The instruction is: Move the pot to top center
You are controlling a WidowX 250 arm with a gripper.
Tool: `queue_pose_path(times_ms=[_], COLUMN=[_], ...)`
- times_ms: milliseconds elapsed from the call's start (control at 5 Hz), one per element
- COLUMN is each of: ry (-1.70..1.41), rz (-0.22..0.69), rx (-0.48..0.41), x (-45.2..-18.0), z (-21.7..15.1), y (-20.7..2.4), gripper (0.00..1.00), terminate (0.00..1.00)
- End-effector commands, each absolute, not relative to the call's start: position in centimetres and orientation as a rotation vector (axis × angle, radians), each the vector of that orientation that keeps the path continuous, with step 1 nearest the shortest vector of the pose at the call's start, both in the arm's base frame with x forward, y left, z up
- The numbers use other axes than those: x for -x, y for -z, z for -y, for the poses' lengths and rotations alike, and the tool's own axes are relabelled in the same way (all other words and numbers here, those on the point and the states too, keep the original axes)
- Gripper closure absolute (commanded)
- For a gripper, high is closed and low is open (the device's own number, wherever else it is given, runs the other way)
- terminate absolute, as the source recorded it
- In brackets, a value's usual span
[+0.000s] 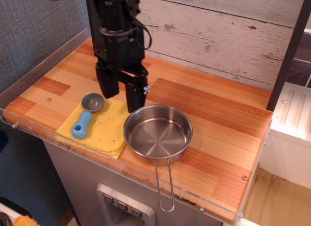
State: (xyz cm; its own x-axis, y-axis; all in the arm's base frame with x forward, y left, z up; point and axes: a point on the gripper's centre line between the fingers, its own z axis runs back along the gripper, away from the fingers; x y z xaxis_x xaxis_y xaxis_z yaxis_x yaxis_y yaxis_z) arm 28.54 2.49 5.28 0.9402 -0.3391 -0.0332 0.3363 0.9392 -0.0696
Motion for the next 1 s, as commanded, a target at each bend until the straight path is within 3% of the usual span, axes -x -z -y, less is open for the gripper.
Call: queue_pose_path(times_ms=[0, 800], ry=[0.444, 0.527], rz=[0.073, 0.129], rx=[-0.004, -0.048], x=[-29.7, -31.1], z=[-0.8, 0.5], y=[-4.8, -2.3], gripper=[0.00, 0.00], terminate=[0.00, 0.00])
